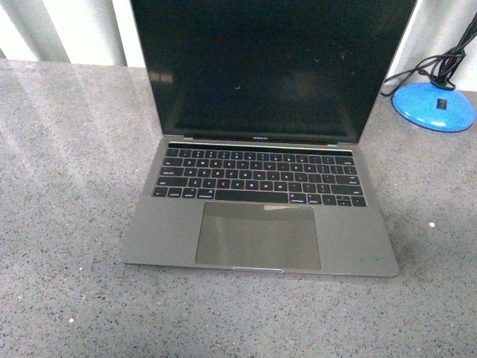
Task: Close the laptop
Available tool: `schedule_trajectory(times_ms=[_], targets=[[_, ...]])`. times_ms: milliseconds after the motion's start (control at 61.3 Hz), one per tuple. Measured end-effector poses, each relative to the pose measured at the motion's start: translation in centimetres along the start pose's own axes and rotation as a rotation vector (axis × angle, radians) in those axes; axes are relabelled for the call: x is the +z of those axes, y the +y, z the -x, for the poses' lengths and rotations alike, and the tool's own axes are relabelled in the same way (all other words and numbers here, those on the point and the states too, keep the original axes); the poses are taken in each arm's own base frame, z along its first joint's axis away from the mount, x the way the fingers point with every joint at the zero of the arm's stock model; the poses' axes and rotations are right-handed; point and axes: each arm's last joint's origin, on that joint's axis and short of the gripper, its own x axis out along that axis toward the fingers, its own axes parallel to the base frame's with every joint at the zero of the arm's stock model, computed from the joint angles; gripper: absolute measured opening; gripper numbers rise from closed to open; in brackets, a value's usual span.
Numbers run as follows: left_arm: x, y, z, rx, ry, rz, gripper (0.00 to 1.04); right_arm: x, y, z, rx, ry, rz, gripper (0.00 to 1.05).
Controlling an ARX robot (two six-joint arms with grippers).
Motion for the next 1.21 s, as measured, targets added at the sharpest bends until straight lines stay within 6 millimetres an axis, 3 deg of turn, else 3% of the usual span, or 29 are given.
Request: schedule_trajectory(times_ms=[864, 913, 995, 1093, 1207], targets=[[0.0, 0.0, 0.0, 0.000, 0.000, 0.000, 0.98, 0.0, 0.0, 0.0, -0.001, 0.000, 0.000, 0.95], [0.0, 0.0, 0.0, 0.011, 0.003, 0.003, 0.98, -0.1, 0.0, 0.0, -0.083, 0.117, -0.023, 0.95], [-0.6, 0.0, -0.1, 0.186, 0.145, 0.034, 0.98, -1.3, 0.0, -0.4, -0.235, 0.422, 0.002, 0.95], [-1.1, -0.1, -0.6, 0.227, 0.207, 0.065, 0.98, -2.2, 0.2, -1.0, -0.231, 0.528, 0.022, 0.95], [-0.5, -0.4, -1.6, 0.197, 0.214, 0.108, 0.98, -2.2, 0.6, -2.3, -0.170, 0.533, 0.047, 0.95]])
